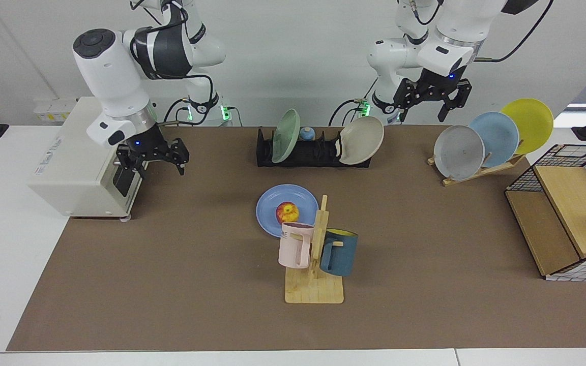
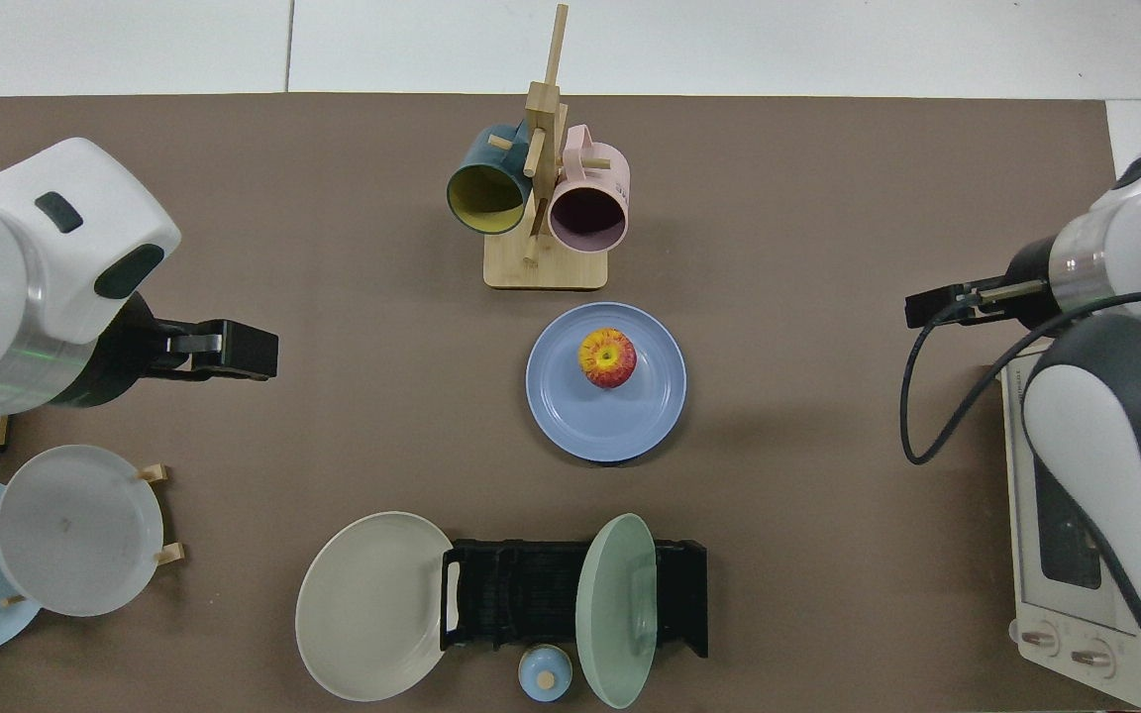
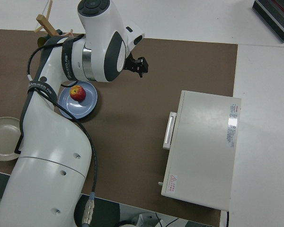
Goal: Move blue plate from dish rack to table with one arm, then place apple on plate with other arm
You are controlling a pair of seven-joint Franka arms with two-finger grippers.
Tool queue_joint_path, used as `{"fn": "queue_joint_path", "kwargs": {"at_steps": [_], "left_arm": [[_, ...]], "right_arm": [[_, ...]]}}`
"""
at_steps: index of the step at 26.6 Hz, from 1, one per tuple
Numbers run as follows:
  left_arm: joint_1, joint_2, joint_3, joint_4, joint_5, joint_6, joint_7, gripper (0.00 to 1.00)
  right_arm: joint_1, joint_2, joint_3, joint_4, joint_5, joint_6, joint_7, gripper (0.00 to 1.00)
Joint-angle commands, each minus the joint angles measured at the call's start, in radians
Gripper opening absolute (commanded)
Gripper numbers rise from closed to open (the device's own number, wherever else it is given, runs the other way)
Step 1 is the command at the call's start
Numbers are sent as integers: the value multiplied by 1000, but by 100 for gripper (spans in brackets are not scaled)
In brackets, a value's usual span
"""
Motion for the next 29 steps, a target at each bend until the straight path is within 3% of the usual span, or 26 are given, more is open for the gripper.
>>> {"fn": "queue_joint_path", "kwargs": {"at_steps": [1,9,19,29], "left_arm": [[15,-8,-8,7,4,-8,8,100],[15,-8,-10,6,4,-5,11,100],[20,-8,-5,7,4,-10,9,100],[26,-8,-10,5,4,-7,15,100]], "right_arm": [[-29,-63,17,-14,-10,-109,-25,100],[-26,-142,22,-72,-35,-168,-16,100],[-31,-137,25,-62,-96,-149,-25,100],[-34,-131,23,-59,-78,-106,-18,100]]}}
